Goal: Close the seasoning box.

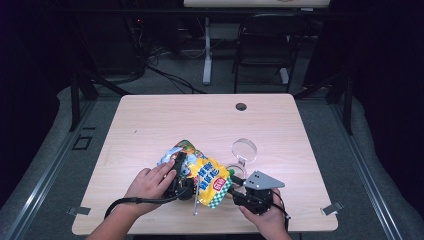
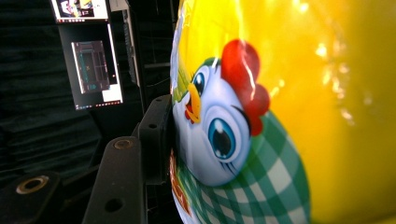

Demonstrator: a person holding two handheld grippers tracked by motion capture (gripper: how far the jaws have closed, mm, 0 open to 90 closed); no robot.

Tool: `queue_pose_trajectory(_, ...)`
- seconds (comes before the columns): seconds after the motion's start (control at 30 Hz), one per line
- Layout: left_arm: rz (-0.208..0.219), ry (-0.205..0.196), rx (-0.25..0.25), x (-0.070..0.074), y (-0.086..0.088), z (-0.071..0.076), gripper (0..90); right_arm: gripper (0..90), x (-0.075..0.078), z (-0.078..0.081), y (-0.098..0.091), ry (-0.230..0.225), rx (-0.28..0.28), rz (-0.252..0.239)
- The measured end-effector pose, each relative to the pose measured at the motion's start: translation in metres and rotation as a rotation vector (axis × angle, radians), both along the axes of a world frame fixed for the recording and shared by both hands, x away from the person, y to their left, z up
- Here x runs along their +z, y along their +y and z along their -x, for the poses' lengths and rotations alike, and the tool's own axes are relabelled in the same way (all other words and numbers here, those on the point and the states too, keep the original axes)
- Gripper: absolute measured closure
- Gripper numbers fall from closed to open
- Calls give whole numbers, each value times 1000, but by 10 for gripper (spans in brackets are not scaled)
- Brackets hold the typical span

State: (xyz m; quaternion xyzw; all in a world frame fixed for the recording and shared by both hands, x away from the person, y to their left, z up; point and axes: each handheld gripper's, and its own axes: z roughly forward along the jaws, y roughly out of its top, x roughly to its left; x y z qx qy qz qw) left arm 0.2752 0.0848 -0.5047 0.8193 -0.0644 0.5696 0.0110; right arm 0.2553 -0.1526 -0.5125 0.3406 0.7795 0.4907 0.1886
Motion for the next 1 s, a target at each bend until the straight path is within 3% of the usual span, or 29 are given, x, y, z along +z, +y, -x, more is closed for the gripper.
queue_pose_trajectory(1.0, -63, 5, -9, 8, -6, 0, 525, 635, -1, 0, -3, 16, -3, -7)
